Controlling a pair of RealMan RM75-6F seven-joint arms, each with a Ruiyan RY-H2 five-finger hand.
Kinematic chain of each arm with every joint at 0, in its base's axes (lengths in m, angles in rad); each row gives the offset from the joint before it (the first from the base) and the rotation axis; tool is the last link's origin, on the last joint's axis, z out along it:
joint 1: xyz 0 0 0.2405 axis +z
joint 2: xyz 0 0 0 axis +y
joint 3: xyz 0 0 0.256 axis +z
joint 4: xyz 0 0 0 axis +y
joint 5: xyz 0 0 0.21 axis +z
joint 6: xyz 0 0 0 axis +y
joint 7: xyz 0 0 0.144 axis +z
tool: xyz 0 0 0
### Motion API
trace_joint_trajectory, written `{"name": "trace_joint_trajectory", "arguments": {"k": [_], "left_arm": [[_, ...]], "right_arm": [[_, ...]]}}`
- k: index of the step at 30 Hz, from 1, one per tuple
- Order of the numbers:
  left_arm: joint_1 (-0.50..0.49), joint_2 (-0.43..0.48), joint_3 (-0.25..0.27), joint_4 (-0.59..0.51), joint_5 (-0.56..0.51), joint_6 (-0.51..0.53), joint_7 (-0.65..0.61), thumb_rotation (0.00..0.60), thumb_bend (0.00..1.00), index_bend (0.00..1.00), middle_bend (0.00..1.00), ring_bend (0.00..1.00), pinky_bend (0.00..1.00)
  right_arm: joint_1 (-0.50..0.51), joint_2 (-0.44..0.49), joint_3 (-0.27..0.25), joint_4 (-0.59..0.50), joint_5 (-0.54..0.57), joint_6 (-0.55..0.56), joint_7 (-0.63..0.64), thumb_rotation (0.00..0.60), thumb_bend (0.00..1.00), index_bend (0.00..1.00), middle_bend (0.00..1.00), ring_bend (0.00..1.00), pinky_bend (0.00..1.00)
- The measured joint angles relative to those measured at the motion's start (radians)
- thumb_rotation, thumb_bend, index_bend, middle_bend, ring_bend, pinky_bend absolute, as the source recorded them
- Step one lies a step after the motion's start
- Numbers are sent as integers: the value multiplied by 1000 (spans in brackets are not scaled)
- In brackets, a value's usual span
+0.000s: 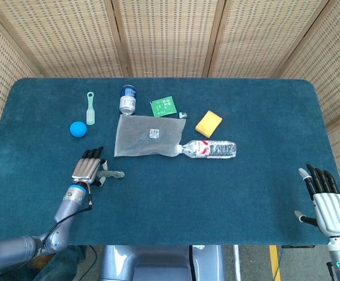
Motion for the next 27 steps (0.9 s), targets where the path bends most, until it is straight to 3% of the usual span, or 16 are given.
{"name": "trace_joint_trajectory", "arguments": {"k": [18, 27], "left_arm": [[-8, 0, 11, -10, -12, 22, 13, 600, 421, 675, 0, 0, 0], [9, 39, -8, -51, 60, 35, -81, 600, 457, 755, 0, 0, 0]], "right_arm": [[0, 2, 0, 0, -2, 1, 7, 600, 0, 0, 0, 0, 0], [2, 0, -1, 2, -2, -1, 8, 600, 0, 0, 0, 0, 0]]}}
